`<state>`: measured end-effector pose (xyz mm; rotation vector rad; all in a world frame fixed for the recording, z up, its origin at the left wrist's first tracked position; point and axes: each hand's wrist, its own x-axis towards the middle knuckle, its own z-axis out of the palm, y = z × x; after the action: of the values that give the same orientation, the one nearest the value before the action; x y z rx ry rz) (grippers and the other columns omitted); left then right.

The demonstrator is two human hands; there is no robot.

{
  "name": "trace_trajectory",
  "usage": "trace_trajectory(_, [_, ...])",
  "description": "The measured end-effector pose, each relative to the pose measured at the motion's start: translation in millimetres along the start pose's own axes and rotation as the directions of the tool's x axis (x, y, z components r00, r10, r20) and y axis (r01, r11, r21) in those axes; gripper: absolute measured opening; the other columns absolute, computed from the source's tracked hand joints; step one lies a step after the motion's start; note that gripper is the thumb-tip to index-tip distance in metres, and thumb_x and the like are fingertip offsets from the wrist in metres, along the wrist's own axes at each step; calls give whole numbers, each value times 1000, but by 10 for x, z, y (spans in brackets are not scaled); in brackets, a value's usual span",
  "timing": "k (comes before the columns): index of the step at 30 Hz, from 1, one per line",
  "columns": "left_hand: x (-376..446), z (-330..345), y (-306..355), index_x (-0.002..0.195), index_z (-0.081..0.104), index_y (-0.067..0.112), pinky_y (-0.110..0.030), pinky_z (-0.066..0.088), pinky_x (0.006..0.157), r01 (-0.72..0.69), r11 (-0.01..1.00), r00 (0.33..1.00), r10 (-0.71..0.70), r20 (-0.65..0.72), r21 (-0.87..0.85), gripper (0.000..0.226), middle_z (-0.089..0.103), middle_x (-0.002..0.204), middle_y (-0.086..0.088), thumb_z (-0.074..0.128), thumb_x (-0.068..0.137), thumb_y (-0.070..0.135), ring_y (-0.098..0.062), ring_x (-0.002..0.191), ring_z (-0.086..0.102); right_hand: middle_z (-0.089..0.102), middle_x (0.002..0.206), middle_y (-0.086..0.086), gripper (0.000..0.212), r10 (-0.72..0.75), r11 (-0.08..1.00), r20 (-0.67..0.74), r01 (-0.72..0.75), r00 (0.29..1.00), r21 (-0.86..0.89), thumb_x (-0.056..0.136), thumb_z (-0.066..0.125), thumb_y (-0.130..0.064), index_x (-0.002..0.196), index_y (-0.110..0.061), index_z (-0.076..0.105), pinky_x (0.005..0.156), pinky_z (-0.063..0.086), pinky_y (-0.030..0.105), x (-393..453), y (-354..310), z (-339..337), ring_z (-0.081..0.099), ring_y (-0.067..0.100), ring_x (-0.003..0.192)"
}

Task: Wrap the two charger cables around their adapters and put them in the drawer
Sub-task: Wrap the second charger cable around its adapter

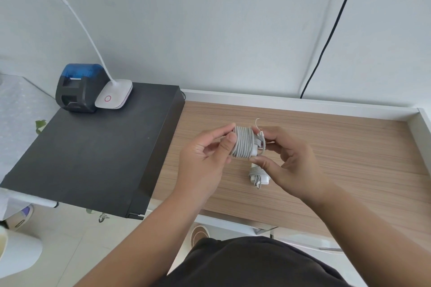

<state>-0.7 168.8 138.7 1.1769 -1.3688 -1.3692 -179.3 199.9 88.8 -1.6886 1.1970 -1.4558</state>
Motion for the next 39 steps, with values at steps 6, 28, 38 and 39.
trace_trajectory(6, [-4,12,23,105,72,40,-22,57,68,54,995,999,-53,8,-81,25,71,107,11,65,81,37,-4,97,68,64,117,4,47,5,999,-79,-2,997,37,82,72,-21,125,-7,56,95,51,33,24,-20,87,64,19,107])
trace_trajectory(28, [-113,-82,-93,119,61,36,-21,57,72,46,996,992,-37,122,-75,46,67,117,21,68,86,5,-5,93,70,63,126,2,46,263,925,51,-267,963,272,78,74,-23,122,-25,59,89,54,34,22,-71,-13,61,26,104])
trace_trajectory(38, [-70,-139,-150,121,62,35,-24,58,74,-17,997,989,6,151,69,48,73,103,20,75,81,12,-16,80,72,66,115,15,54,343,879,87,-352,935,322,68,81,-45,114,-21,65,96,48,55,-7,-81,-38,59,44,106])
trace_trajectory(39, [-75,-145,-158,123,60,35,-27,59,78,-37,994,986,20,163,102,49,73,101,20,75,82,13,-17,82,73,66,114,17,52,345,881,86,-354,935,313,68,81,-45,111,-20,66,94,47,58,-4,-83,-40,59,45,104])
